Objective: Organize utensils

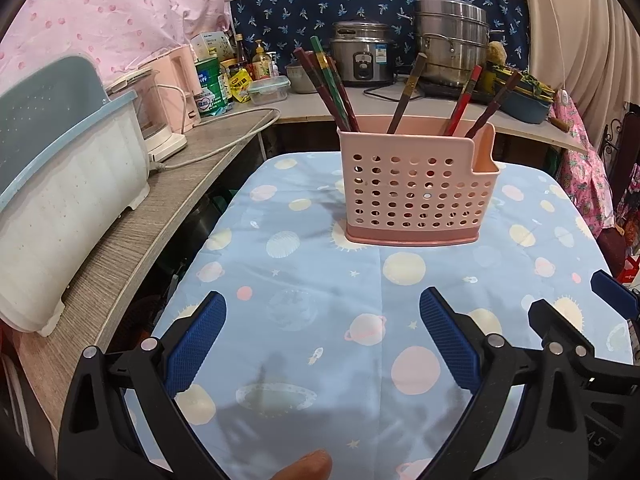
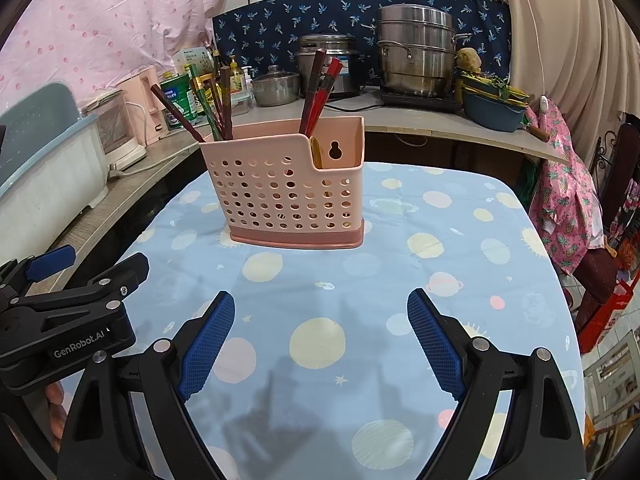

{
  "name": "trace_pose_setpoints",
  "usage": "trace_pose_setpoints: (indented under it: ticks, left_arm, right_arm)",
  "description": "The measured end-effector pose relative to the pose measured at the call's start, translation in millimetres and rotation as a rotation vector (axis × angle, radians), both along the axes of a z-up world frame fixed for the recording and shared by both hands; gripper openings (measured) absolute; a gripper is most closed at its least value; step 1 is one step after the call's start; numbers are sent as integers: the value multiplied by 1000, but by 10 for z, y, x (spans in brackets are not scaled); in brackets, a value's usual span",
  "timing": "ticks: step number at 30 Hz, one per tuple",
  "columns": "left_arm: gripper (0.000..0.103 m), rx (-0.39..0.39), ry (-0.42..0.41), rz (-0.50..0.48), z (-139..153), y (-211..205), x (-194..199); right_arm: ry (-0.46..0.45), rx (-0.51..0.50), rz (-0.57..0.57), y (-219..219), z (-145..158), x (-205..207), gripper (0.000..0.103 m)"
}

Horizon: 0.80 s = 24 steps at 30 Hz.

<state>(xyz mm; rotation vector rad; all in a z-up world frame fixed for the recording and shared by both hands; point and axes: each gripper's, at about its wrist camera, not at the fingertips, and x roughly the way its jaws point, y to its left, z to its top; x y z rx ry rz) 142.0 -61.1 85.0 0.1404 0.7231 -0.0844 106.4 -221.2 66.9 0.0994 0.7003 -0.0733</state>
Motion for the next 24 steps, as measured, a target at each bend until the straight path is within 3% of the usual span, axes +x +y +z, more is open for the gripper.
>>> trace_pose_setpoints:
  ticks: [24]
  left_arm:
    - [93, 13, 9, 15, -35, -63, 35]
  right_arm:
    - [2, 6, -15, -72, -29, 26, 85]
